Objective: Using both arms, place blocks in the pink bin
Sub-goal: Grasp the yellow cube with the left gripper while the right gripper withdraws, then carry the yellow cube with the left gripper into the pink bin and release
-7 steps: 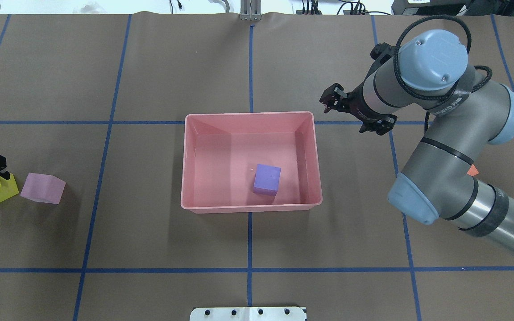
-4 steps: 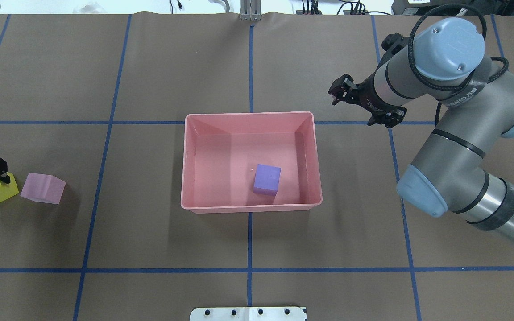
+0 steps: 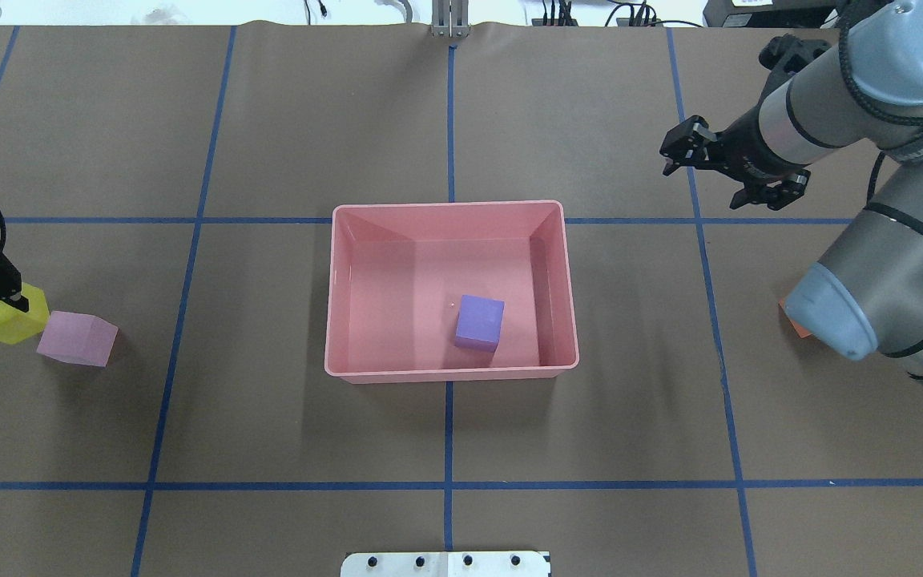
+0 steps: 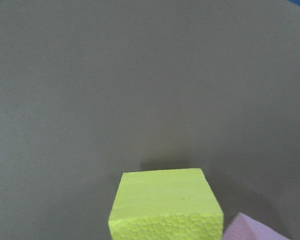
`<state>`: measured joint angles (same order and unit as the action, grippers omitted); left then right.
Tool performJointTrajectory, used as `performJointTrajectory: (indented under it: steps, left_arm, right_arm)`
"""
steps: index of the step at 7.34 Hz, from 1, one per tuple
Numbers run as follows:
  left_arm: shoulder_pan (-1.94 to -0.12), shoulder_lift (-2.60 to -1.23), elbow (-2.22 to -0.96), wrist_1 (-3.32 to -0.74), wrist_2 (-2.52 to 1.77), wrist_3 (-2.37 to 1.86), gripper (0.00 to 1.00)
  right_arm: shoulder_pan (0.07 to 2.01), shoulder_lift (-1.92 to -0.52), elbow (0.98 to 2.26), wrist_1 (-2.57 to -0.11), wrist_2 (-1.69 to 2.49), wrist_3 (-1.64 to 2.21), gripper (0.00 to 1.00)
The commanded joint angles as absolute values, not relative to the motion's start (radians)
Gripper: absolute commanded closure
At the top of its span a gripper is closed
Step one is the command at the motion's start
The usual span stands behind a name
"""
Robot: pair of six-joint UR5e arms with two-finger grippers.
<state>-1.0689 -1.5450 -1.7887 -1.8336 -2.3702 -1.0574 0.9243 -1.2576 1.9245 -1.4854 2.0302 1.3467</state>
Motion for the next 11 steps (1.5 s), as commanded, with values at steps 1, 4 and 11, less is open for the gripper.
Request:
performJointTrajectory:
  steps: [1, 4, 11]
  left_arm:
    - [-1.1, -1.81, -2.003, -1.448, -2.367, -1.168, 1.0]
    - [-0.841, -2.122, -1.991, -1.397, -2.262, -1.498, 1.0]
    - [-0.585, -2.44, -1.574, -1.411, -2.02, -1.494, 0.84]
  right_arm:
    - [1.008, -1.389, 1.925, -1.477, 2.074, 1.157, 0.0]
    - [1.119, -1.48, 1.893, -1.48, 2.162, 0.854, 0.0]
    - [1.138, -1.513, 1.796, -1.479, 2.273, 0.653, 0.0]
